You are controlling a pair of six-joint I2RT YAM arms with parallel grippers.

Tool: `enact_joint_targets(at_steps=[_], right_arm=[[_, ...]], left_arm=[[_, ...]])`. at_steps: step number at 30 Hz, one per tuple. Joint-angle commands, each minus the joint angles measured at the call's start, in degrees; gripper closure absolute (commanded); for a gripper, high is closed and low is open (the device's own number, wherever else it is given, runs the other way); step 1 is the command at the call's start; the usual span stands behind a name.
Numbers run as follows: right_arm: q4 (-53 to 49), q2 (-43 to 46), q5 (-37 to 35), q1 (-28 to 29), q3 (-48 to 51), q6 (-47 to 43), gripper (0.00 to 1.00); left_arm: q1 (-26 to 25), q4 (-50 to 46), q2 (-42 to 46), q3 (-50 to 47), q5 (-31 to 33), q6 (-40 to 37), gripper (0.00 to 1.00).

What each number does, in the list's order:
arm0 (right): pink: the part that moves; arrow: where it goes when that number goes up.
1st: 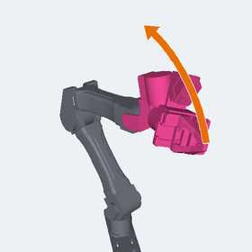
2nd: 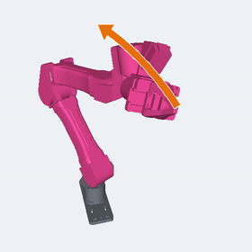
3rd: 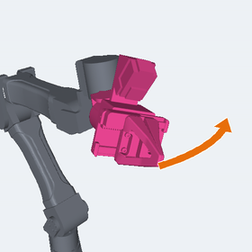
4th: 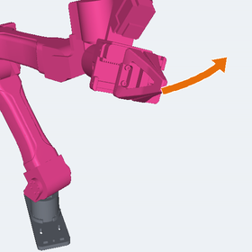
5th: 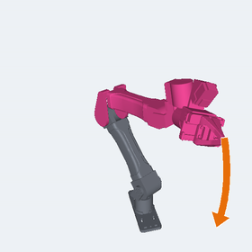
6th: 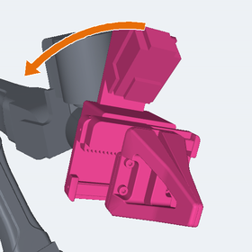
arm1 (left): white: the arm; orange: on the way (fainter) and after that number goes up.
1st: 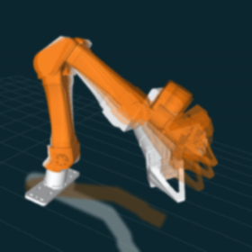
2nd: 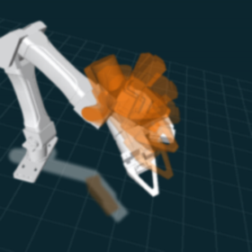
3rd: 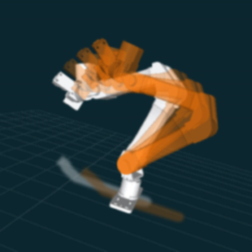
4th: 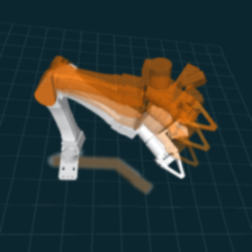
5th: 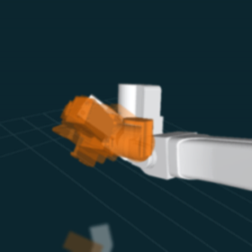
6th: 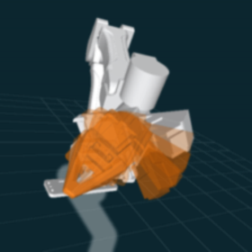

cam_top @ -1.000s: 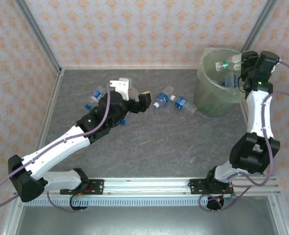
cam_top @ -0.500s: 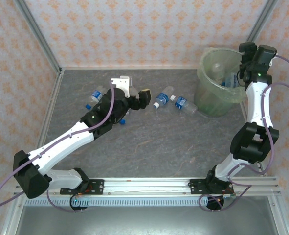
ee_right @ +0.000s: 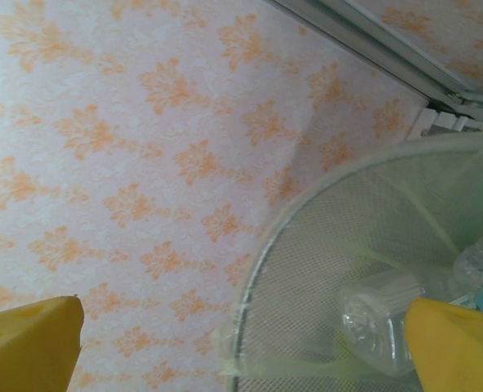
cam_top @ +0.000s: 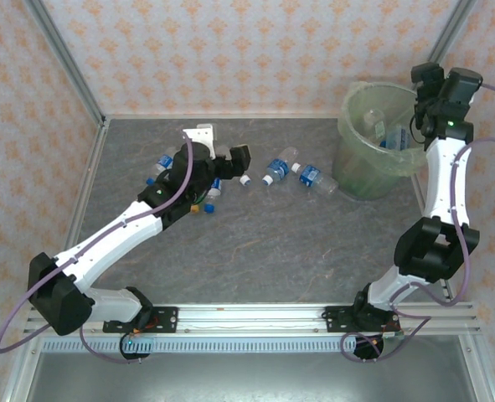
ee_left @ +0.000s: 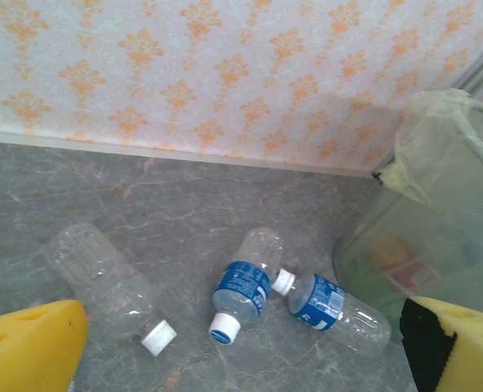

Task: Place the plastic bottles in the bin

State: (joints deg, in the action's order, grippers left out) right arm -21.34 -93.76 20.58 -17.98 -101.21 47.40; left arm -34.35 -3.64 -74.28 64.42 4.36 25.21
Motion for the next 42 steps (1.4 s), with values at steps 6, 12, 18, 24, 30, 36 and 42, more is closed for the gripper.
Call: enact_joint_targets(at_steps=[6, 12, 18, 24, 30, 36, 42], right_arm=[[-4.27, 6.1, 3.28, 3.35, -5.28, -7.35, 0.0], [-9.53, 7.6, 5.97, 5.17, -9.42, -12.63, 0.0], [-10.82, 10.7, 9.96, 7.66, -8.93, -16.05, 0.0], [-10.59, 13.59, 12.18, 11.71, -6.39, -19.13, 0.0], [-7.86, 16.24, 14.37, 16.89, -0.17, -20.59, 0.0], [-5.22, 18.03, 14.82, 21.62, 5.65, -21.56, 0.0], [-5.29, 18.25, 14.36, 22.9, 7.01, -22.26, 0.0]], left_arm=[[7.26, -5.79, -3.3, -1.23, -5.71, 4.36, 0.06], [12.45, -7.79, -4.52, -3.04, -6.93, 2.93, 0.09], [20.56, -6.15, -6.0, -4.38, -9.7, 3.09, 0.03], [26.83, -4.55, -10.16, -2.16, -10.04, 3.93, 0.01], [31.69, -2.98, -14.72, 0.41, -7.15, 3.43, 0.01], [36.02, -2.47, -20.24, 4.13, -6.59, 2.49, 0.01], [39.62, -3.08, -27.13, 7.82, -8.95, 2.11, 0.01]])
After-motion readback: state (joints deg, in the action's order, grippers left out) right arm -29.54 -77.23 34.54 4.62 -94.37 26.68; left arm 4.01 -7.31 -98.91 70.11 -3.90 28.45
